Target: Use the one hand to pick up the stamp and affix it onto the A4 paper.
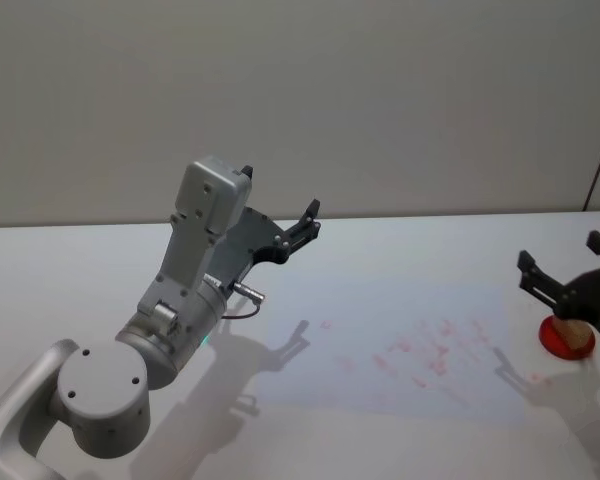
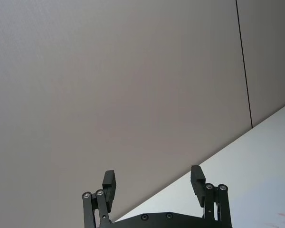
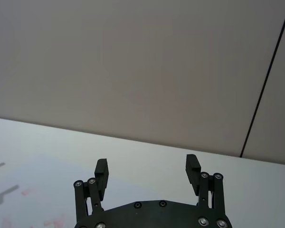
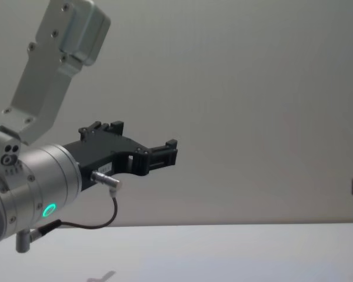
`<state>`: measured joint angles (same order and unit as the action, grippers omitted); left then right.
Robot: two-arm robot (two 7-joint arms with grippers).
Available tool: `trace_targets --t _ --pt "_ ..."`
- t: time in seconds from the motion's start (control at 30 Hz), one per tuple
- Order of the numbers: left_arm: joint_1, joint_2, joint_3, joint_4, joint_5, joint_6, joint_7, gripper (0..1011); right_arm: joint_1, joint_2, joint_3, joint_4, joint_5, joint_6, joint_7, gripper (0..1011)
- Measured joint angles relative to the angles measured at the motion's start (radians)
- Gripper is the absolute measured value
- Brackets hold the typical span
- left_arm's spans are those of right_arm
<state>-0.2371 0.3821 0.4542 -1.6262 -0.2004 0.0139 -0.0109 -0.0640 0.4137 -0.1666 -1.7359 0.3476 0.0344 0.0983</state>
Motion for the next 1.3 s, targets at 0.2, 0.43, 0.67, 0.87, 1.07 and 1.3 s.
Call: trace_targets --t 0.2,0.43,0.67,0.87,1.07,1.3 --pt "0.0 0.0 0.0 0.0 0.0 0.0 0.0 1001 -0.02 0.029 0.02 0.024 0.006 -0.001 0.01 1001" --pt "0.0 0.0 0.0 0.0 0.0 0.0 0.0 1001 -0.031 0.051 0.037 0.06 0.003 -0.007 0.02 1001" --pt "0.0 0.0 0.0 0.0 0.0 0.0 0.0 1001 -0.031 0.06 0.044 0.09 -0.008 -0.005 0.033 1001" --pt "0.0 0.0 0.0 0.0 0.0 0.0 0.0 1001 -0.025 0.062 0.045 0.117 -0.021 0.004 0.049 1001" --pt "0.0 0.0 0.0 0.0 0.0 0.0 0.0 1001 -0.014 0.057 0.042 0.143 -0.032 0.014 0.062 1001" --pt "0.0 0.0 0.0 0.0 0.0 0.0 0.0 1001 0.002 0.047 0.036 0.174 -0.04 0.023 0.069 1001"
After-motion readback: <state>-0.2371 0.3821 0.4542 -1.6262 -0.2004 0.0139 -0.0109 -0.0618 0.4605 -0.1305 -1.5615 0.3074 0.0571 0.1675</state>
